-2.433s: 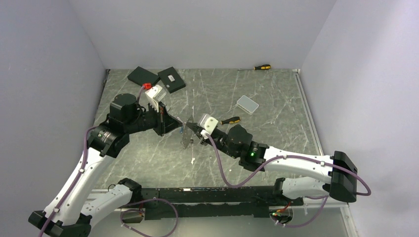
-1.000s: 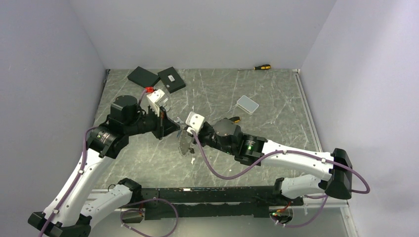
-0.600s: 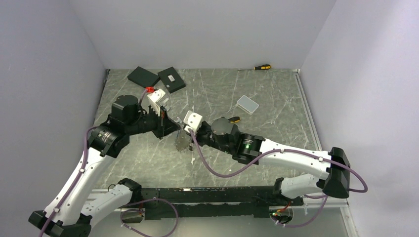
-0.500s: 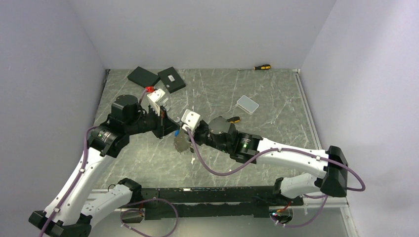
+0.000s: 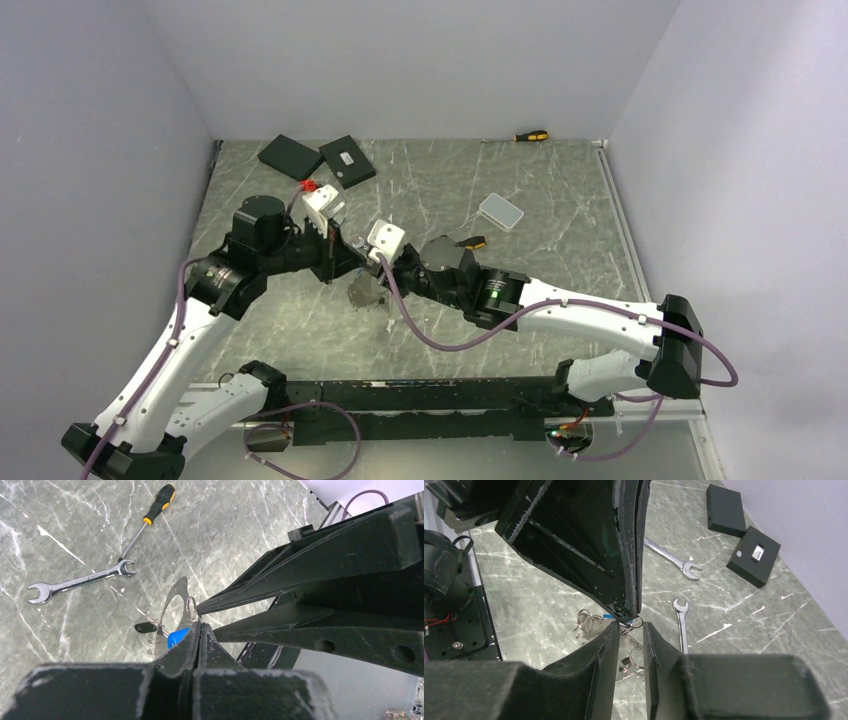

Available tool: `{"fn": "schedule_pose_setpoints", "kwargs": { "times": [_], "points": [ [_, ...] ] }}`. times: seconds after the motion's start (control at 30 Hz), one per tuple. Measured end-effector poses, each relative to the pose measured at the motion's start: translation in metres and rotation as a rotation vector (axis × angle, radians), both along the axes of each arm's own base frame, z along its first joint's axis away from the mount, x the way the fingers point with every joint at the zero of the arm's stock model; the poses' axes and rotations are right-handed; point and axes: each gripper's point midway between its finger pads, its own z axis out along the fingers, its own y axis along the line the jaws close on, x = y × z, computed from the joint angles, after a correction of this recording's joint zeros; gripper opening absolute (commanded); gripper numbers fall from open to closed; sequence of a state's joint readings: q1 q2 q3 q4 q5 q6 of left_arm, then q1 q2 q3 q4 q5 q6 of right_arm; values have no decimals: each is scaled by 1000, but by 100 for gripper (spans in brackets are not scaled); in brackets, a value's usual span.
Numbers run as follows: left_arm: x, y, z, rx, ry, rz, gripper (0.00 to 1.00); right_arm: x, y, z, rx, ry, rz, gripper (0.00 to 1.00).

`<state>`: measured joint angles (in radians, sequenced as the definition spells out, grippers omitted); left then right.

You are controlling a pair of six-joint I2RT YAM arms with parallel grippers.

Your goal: Put the keys on the keyring

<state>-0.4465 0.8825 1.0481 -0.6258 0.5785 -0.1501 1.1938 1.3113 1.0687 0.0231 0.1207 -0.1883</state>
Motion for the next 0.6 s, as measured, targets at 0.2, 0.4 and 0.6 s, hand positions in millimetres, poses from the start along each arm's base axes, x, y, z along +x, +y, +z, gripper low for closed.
{"fn": "schedule_pose_setpoints", "kwargs": {
  "times": [0.2, 0.4, 0.6],
  "points": [
    [0, 0, -7, 5, 10, 0, 0, -5, 0, 2, 20, 22, 14, 41],
    [1, 0, -8, 11, -1, -7, 0, -7, -21, 14, 66, 25, 43, 52],
    [-5, -3, -7, 16, -32, -73, 0, 5, -55, 36, 128, -1, 111, 52]
  ]
}}
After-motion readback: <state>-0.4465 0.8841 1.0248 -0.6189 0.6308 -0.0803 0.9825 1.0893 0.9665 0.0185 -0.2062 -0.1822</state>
